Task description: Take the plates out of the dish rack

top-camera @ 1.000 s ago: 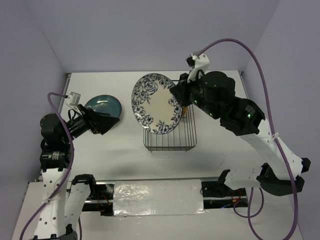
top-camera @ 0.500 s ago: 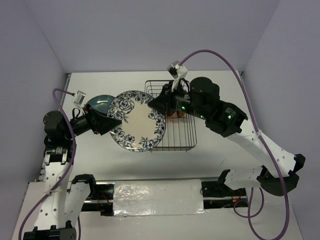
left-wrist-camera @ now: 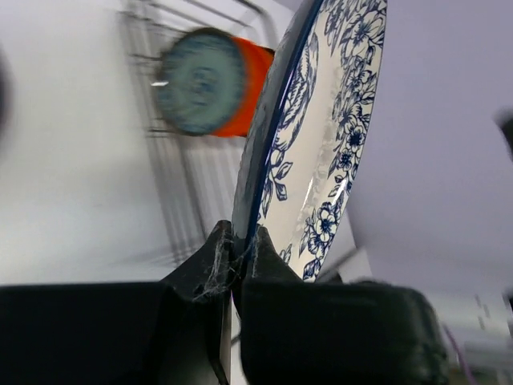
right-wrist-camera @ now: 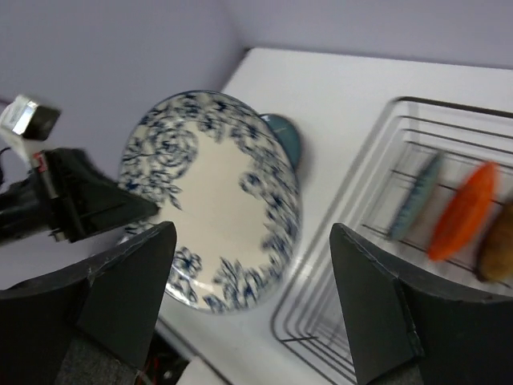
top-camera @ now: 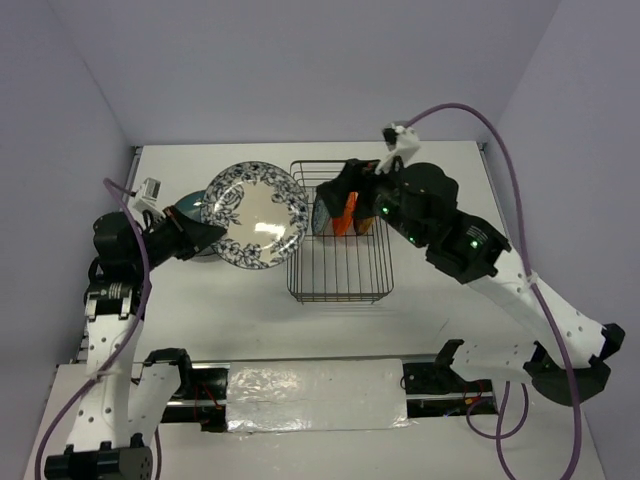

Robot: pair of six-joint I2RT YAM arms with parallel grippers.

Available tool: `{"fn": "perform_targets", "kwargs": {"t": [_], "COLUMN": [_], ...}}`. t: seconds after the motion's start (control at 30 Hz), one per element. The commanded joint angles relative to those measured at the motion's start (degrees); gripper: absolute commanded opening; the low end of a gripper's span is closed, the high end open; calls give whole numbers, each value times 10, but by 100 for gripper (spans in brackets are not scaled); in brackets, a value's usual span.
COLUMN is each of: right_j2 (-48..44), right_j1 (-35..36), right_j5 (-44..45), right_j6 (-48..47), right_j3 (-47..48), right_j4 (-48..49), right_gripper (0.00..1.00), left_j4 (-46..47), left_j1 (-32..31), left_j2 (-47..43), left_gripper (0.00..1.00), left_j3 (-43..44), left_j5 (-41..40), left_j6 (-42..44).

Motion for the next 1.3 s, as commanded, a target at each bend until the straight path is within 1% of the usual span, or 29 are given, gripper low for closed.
{"fn": "perform_targets", "kwargs": {"t": [0.0,0.03,0.07,0.13,0.17,0.27,0.33,0.37,0.4,0.5,0.57,0.67,0.7,0.73,0.77,0.87,0.9,0.93,1.0,1.03,1.13,1.17,1.2,1.23,1.27], "right_j2": [-81,-98,-133,-164,-189,-222,-231,-236,-236,-239,-239,-236,-234,-234,-234,-238,-239,-241,-243,-244,-244,-244,-243,-243,-244], "right_j1": [-19,-22,-26,-27,-27,-28,-28,-29,-29,-29,-28,-28,-28,-28,-28,-29,-29,-29,-28,-28,-29,-28,-28,-28,-29], "right_j5": [162,167,169,174,176,177,171,167,163,141,127,118,117,115,113,109,108,107,104,103,97,96,96,96,96], "right_j6": [30,27,23,17,13,3,-3,-7,-9,-14,-18,-24,-25,-28,-29,-32,-32,-31,-29,-28,-25,-24,-24,-23,-23], "right_j3": [-34,-64,-79,-120,-129,-172,-185,-196,-201,-223,-233,-245,-246,-247,-249,-254,-256,-257,-261,-262,-266,-267,-268,-271,-272], "right_j4": [-46,-47,-45,-50,-53,-61,-65,-65,-65,-58,-46,-42,-42,-41,-41,-38,-37,-36,-35,-34,-34,-35,-34,-33,-32], "right_gripper": [85,85,85,85,85,85,85,85,85,85,85,85,85,85,85,85,85,85,85,85,85,85,85,85,85], "left_j4": [-47,-29,9,49,66,119,150,163,163,163,186,190,190,187,187,187,187,186,184,178,170,146,138,127,100], "left_j1": [34,48,77,104,128,165,181,189,192,196,196,196,196,196,196,196,196,196,195,195,186,181,178,167,160], "left_j2": [40,48,64,86,110,155,180,207,222,288,330,369,373,377,380,388,390,395,400,408,426,432,439,453,458], "left_gripper": [0,0,0,0,0,0,0,0,0,0,0,0,2,8,12,19,23,33,44,52,63,79,81,99,99], "left_j3": [30,8,-3,-28,-34,-46,-54,-53,-46,-35,-33,-19,-15,-14,-11,-7,-7,-8,-14,-16,-15,-9,-3,5,20], "left_j5": [-142,-135,-130,-132,-136,-160,-163,-166,-184,-198,-193,-192,-193,-200,-201,-204,-203,-201,-200,-200,-208,-210,-214,-221,-229], "left_j6": [-45,-61,-94,-134,-143,-166,-185,-187,-185,-179,-179,-170,-166,-162,-159,-151,-149,-148,-146,-144,-131,-129,-120,-114,-104]}}
